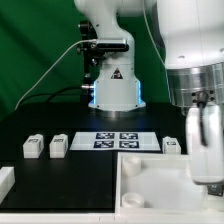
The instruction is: Assemble one leg
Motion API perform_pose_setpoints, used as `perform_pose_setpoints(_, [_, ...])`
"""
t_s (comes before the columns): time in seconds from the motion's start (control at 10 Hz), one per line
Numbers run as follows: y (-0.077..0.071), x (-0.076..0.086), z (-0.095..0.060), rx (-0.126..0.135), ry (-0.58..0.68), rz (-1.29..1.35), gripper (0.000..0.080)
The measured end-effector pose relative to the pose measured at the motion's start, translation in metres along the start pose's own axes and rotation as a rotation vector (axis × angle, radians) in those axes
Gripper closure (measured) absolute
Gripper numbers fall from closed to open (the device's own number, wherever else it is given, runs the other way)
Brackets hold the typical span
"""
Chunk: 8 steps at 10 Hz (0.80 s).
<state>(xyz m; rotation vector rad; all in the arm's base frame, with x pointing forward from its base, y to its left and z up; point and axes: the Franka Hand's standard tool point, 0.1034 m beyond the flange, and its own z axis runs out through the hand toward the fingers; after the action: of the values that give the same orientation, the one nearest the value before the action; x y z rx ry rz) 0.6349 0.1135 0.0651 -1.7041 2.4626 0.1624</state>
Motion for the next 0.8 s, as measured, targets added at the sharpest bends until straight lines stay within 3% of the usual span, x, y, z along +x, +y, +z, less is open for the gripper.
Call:
perform_pose_setpoints(0.2, [-0.001, 0.005, -0.002, 0.014, 0.029, 0.08, 0.0505])
perform_pose_setpoints(0.4, [0.0, 0.006, -0.001, 0.011, 0.039, 0.056, 0.0504])
perform_pose_setpoints(0.5, [0.0, 0.006, -0.001, 0.011, 0.039, 0.056, 0.0317])
perform_pose_setpoints(0.6, [0.001, 0.005, -0.001, 0.012, 0.038, 0.054, 0.0207])
perform_pose_setpoints(0.8, [0.011, 0.002, -0.006, 0.028, 0.027, 0.046, 0.0162])
